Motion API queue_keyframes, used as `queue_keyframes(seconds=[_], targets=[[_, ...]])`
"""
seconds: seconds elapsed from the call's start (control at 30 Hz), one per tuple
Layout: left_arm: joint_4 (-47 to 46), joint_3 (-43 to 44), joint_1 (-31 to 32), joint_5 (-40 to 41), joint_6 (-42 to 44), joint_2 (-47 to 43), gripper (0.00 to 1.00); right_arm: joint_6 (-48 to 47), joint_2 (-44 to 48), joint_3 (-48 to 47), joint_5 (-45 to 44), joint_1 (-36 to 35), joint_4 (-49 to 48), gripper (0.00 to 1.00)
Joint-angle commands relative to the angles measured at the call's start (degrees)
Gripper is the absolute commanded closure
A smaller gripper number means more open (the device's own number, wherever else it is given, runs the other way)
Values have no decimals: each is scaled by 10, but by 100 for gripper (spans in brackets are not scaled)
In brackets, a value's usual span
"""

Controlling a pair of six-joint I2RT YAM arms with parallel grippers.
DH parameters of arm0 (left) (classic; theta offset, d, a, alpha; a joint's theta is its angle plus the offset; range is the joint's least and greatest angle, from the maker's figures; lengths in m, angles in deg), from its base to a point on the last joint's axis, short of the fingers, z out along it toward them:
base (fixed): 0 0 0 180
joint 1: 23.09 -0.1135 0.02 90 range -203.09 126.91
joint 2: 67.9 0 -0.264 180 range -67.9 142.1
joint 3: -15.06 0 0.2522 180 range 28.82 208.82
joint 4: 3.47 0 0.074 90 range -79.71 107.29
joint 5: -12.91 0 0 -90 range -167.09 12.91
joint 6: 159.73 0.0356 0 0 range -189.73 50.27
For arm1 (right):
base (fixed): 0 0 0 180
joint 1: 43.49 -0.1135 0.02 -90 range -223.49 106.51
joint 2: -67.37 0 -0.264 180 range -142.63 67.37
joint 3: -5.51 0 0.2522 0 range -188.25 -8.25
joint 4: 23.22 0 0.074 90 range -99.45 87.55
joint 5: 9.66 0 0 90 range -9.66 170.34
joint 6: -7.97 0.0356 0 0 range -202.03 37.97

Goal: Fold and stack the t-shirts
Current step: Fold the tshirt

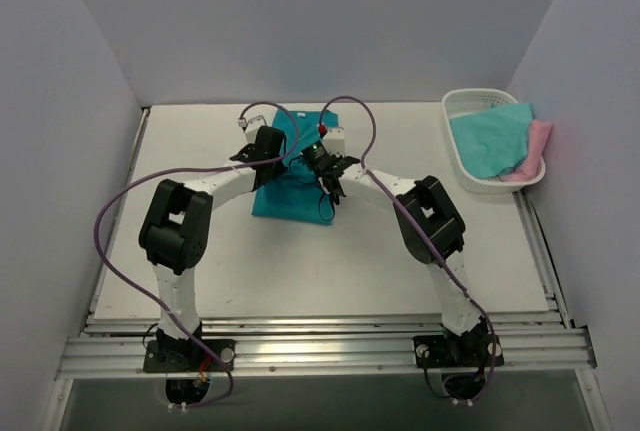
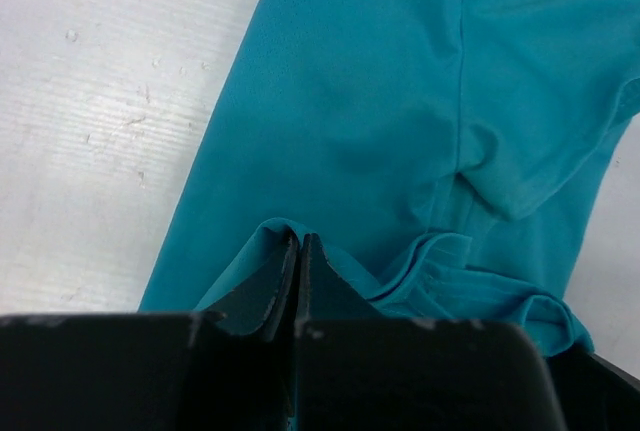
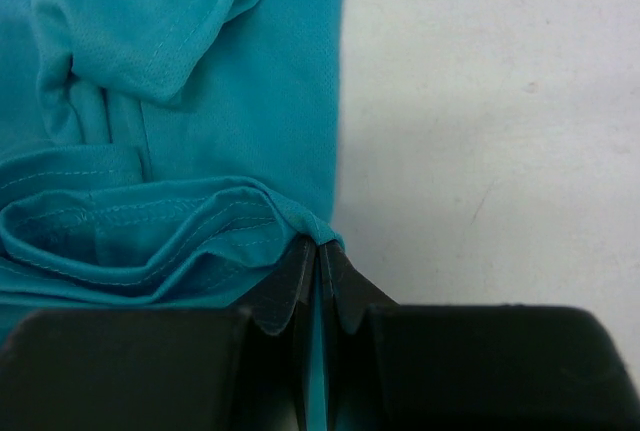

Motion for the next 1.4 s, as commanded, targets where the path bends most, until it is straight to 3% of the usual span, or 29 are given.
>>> queue_keyframes(seconds=[0.0, 0.17, 0.2, 0.23, 0.3, 0.33, 0.37, 0.43, 0.47, 0.5, 0.67, 0.77, 0.9, 1.03, 1.2, 1.37], targets=[[-37, 44, -17, -29, 14, 29, 98, -6, -20, -40, 7, 14, -4, 100], [-42, 73, -28, -40, 18, 68, 98, -8, -51, -69, 24, 27, -14, 100], [-43, 79, -28, -42, 18, 74, 98, -5, -53, -72, 27, 30, -16, 90], [-45, 80, -31, -45, 20, 76, 98, -6, -52, -74, 29, 31, -26, 61], [-48, 88, -33, -53, 22, 76, 94, -8, -47, -77, 20, 32, -31, 37], [-49, 89, -34, -53, 22, 72, 80, -12, -38, -86, 10, 32, -35, 24], [-56, 90, -37, -54, 24, 66, 69, -15, -33, -93, 2, 32, -34, 18], [-57, 95, -40, -49, 31, 42, 44, -30, -14, -112, -15, 36, -24, 15], [-54, 102, -45, -47, 37, 22, 10, -36, -7, -135, -28, 38, -18, 15], [-49, 109, -48, -44, 40, 11, 3, -38, 2, -145, -34, 41, -13, 14], [1, 147, -68, -30, 64, -65, 6, -52, 88, -140, -56, 49, -6, 14], [15, 125, -72, -15, 63, -127, 6, -32, 155, -57, -50, 47, -22, 14], [-20, 8, -71, -23, 59, -204, 6, 8, 246, 96, -13, 41, -77, 14], [-5, -49, -73, -13, 46, -226, 6, 44, 338, 258, 22, 21, -126, 14], [-39, -170, -71, -14, 10, -265, 6, 82, 388, 360, 43, -49, -175, 14], [-76, -259, -71, -29, -16, -258, 6, 117, 373, 417, 120, -60, -240, 14]])
